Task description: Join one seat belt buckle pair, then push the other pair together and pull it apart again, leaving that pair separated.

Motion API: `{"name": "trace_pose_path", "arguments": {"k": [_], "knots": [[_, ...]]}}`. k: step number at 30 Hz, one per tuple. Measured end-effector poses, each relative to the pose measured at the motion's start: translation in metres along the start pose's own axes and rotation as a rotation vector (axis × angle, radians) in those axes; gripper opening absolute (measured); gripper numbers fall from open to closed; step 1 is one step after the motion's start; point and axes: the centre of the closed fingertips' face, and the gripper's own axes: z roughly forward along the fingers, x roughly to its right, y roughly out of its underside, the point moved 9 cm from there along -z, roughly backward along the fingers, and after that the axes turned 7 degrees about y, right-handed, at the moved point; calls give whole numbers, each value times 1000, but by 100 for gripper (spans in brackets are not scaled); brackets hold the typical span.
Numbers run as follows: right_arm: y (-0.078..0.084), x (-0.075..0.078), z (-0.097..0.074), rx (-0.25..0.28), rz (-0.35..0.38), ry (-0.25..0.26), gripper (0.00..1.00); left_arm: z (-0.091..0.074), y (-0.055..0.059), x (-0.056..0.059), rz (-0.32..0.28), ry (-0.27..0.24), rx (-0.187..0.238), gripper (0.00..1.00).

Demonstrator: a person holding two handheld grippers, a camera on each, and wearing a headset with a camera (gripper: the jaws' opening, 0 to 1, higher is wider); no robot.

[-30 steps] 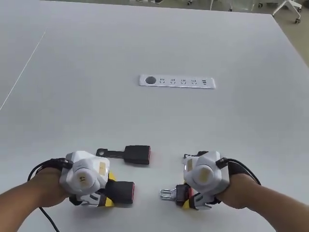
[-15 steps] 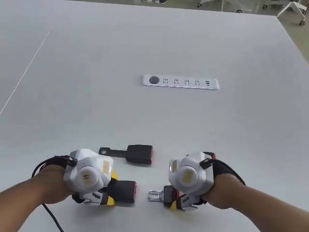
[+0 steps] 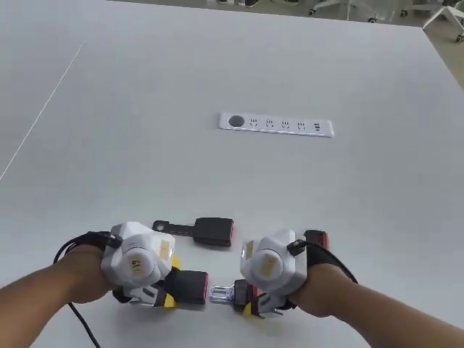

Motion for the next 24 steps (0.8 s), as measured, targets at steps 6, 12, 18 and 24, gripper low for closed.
{"name": "trace_pose_path", "arguments": {"k": [6,12,18,24], "knots": [[-7,0,3,5,2,2,33,1,0,0,2,-1,-4,33],[-12,3,4,19,12,6,33,0,-1,0,9,2,-9,33],[-17,2,7,30,21,1,33,0,-2,1,6,1,-9,33],[-17,2,9,34,8,10,33,1,-2,0,6,4,-21,33]]}}
